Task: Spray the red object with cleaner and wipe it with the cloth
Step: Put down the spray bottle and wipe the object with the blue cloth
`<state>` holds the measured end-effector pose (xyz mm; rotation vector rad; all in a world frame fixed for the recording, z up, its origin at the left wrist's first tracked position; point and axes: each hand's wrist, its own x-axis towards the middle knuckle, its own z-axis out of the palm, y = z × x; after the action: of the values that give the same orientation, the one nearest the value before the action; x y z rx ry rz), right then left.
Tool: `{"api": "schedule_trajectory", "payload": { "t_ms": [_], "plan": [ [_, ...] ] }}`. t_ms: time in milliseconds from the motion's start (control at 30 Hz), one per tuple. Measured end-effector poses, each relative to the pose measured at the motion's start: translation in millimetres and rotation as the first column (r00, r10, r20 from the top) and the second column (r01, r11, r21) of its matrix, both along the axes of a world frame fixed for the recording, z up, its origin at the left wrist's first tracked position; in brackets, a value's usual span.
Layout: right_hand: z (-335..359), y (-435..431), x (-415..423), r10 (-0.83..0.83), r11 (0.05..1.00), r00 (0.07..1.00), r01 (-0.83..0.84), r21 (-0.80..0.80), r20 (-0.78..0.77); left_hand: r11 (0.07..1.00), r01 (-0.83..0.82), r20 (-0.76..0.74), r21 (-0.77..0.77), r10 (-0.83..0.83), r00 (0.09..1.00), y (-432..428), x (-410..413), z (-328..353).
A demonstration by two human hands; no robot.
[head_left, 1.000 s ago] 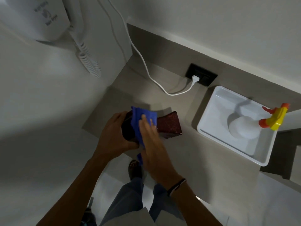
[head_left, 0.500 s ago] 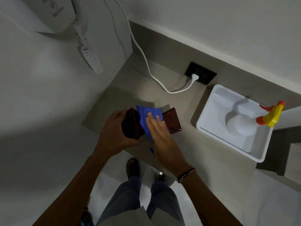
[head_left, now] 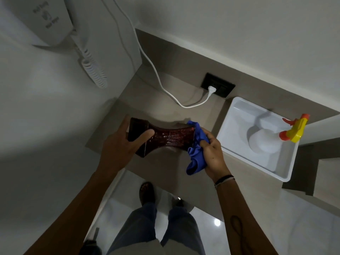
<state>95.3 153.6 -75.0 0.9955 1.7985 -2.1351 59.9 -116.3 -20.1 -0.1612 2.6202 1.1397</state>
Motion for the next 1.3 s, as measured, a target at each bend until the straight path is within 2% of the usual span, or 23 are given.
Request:
{"api": "schedule_trajectory", "payload": {
  "t_ms": [133, 200, 267, 333, 433, 467, 500, 533, 567, 600, 633, 667, 700, 733, 800, 867, 933, 967, 1033, 1067, 1133, 1200, 1300],
  "plan": [
    [0.5, 3.7, -9.6, 0.017, 0.999, 0.998, -0.02, 0.036, 0.068, 0.984, 0.18, 0.044, 0.017, -0.18, 0.983, -0.5, -6.2, 10.0],
    [1.7, 2.5, -11.1, 0.034, 0.998, 0.997, -0.038, 0.05, 0.068, 0.965, 0.255, 0.075, 0.054, -0.258, 0.963, -1.8, -7.6, 13.9],
    [2.4, 0.2, -14.0, 0.037, 0.994, 0.999, -0.039, 0.1, 0.029, 0.954, 0.3, 0.085, 0.013, -0.3, 0.95, -4.0, -12.3, 12.5],
    [4.0, -7.1, 0.7, 0.074, 0.958, 0.997, -0.064, 0.278, -0.028, 0.951, 0.3, 0.002, -0.07, -0.301, 0.954, -3.3, -14.1, 12.1],
    [7.2, -36.3, 13.7, 0.157, 0.822, 0.973, -0.035, 0.568, -0.168, 0.96, 0.25, -0.095, -0.128, -0.262, 0.96, 4.3, -10.3, 10.6],
    [15.5, -51.1, 13.2, 0.331, 0.783, 0.888, -0.071, 0.617, -0.318, 0.966, 0.229, -0.086, -0.123, -0.24, 0.967, 7.2, -9.4, 10.2],
    [19.9, -68.2, 9.7, 0.555, 0.729, 0.691, -0.138, 0.67, -0.462, 0.967, 0.225, -0.073, -0.12, -0.235, 0.969, 9.2, -8.9, 8.0],
    [30.2, -89.7, 6.5, 0.725, 0.667, 0.388, -0.187, 0.721, -0.569, 0.965, 0.235, -0.059, -0.117, -0.242, 0.968, 10.8, -9.1, 5.7],
    [23.3, -106.9, 8.7, 0.831, 0.551, 0.049, -0.209, 0.808, -0.554, 0.964, 0.244, -0.039, -0.105, -0.249, 0.968, 11.4, -9.1, 3.3],
    [14.9, -110.8, 15.6, 0.913, 0.408, 0.103, -0.228, 0.884, -0.395, 0.965, 0.244, -0.014, -0.099, -0.246, 0.969, 10.7, -8.7, 2.2],
    [8.7, -104.9, 23.4, 0.895, 0.373, 0.355, -0.268, 0.888, -0.269, 0.967, 0.229, -0.005, -0.107, -0.231, 0.973, 8.6, -8.0, 2.4],
    [-1.5, -94.1, 31.7, 0.796, 0.346, 0.589, -0.251, 0.904, -0.141, 0.969, 0.211, -0.021, -0.129, -0.215, 0.976, 6.4, -6.8, 3.9],
    [-14.8, -77.8, 37.7, 0.72, 0.274, 0.694, -0.262, 0.925, -0.016, 0.969, 0.2, -0.051, -0.148, -0.209, 0.977, 5.3, -5.1, 6.0],
    [-18.4, -56.6, 48.6, 0.671, 0.248, 0.735, -0.345, 0.905, 0.096, 0.968, 0.198, -0.079, -0.156, -0.212, 0.974, 5.6, -2.6, 8.5],
    [-24.1, -37.8, 41.3, 0.616, 0.337, 0.776, -0.417, 0.844, 0.137, 0.967, 0.205, -0.114, -0.152, -0.223, 0.968, 11.4, 0.6, 12.9],
    [-14.8, -56.7, 30.9, 0.615, 0.467, 0.788, -0.331, 0.82, -0.032, 0.966, 0.208, -0.108, -0.151, -0.225, 0.968, 17.4, -2.2, 15.4],
    [-0.2, -96.9, 41.0, 0.647, 0.586, 0.725, -0.272, 0.763, -0.238, 0.966, 0.218, -0.084, -0.141, -0.231, 0.969, 20.0, -4.7, 17.5],
    [4.3, -110.9, 47.0, 0.682, 0.6, 0.664, -0.269, 0.753, -0.306, 0.964, 0.23, -0.082, -0.134, -0.242, 0.967, 19.9, -5.0, 18.8],
    [2.3, -113.1, 42.5, 0.733, 0.562, 0.592, -0.249, 0.789, -0.335, 0.966, 0.229, -0.058, -0.122, -0.238, 0.97, 15.8, -4.2, 20.3],
    [-6.9, -101.7, 40.6, 0.736, 0.54, 0.606, -0.258, 0.801, -0.302, 0.967, 0.217, -0.046, -0.131, -0.225, 0.973, 13.1, -3.5, 20.0],
    [-23.0, -66.4, 38.9, 0.69, 0.481, 0.716, -0.343, 0.806, -0.107, 0.968, 0.187, -0.07, -0.169, -0.201, 0.977, 10.4, -0.5, 19.7],
    [-30.8, -43.0, 39.2, 0.61, 0.488, 0.792, -0.397, 0.778, 0.022, 0.966, 0.192, -0.092, -0.174, -0.21, 0.973, 13.7, 1.4, 18.9],
    [-13.7, -76.9, 40.1, 0.619, 0.612, 0.773, -0.36, 0.704, -0.142, 0.968, 0.19, -0.086, -0.166, -0.206, 0.975, 18.7, -2.5, 14.3]
  ]
}}
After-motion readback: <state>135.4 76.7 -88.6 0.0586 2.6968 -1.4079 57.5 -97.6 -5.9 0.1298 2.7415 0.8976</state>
